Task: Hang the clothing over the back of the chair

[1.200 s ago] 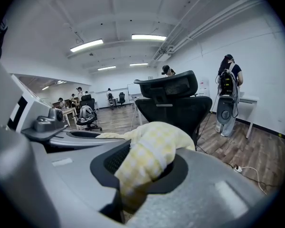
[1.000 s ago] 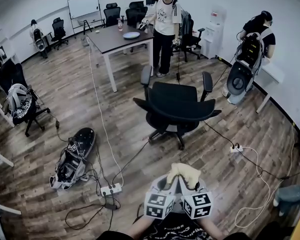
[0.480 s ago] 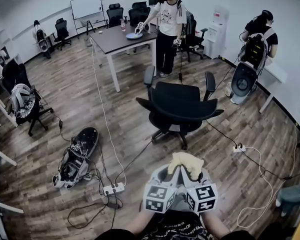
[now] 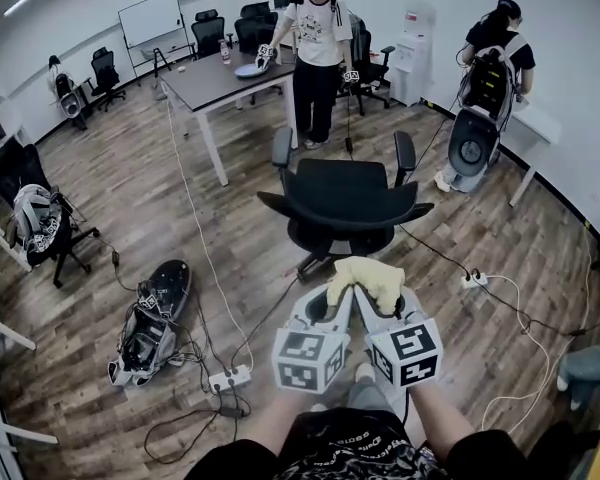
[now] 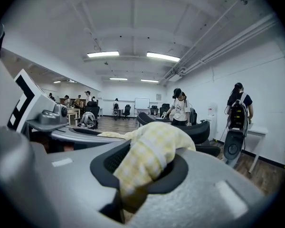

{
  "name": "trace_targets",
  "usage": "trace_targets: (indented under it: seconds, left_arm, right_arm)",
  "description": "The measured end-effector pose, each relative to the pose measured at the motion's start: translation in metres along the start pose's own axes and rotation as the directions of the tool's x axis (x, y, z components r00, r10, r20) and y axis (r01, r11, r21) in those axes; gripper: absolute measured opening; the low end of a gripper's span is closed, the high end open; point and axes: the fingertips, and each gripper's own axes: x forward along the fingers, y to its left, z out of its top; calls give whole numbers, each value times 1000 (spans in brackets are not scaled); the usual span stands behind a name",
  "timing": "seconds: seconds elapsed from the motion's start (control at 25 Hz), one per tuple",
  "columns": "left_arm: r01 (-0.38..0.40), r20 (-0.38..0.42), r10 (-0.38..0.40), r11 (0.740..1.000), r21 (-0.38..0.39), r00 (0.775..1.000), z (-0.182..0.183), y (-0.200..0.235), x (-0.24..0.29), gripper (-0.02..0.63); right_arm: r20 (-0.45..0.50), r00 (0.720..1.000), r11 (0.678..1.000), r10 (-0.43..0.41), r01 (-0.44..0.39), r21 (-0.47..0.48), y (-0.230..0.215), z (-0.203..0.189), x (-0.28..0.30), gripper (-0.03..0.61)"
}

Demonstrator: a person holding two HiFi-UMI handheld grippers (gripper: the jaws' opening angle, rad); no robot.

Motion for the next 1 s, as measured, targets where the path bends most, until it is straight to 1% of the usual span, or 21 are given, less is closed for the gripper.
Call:
trace_targets:
  seconds: [0.12,0.24,0.36,0.48,0.56,0.68,0.84,1.0]
  left_arm:
    - [1,30,-1,1000,7,1000,21,-1,1,74]
    - [19,50,-20,1000,13,999,45,1,1,74]
    - [25,69,-28,999,48,997,68,1,2,74]
    - [16,103,-24,996,84,994,89,1,3,74]
    - [12,117,-24,995,101,993,102,1,5,74]
    - [11,147,-31,991,132,989,124,-1,7,74]
    - [35,187,-60,990,137,980,157,-6,11,74]
    - [39,207,-72,986,161,976,184,-9,19,74]
  right_arm:
    - [42,999,1000,14,-12,-29,-4,21,1,80]
    - [85,995,997,57,-52,-64,-5,43,5,80]
    - [117,991,996,66,-58,-69,-8,65,6,81]
    - [148,987,994,66,-52,-97,-11,86,8,81]
    - [166,982,991,91,-73,-114,-13,98,10,81]
    - [198,972,989,127,-108,-103,-19,120,10,81]
    - [243,961,986,131,-100,-136,-28,151,9,81]
    - [255,957,984,136,-100,-149,-40,177,12,81]
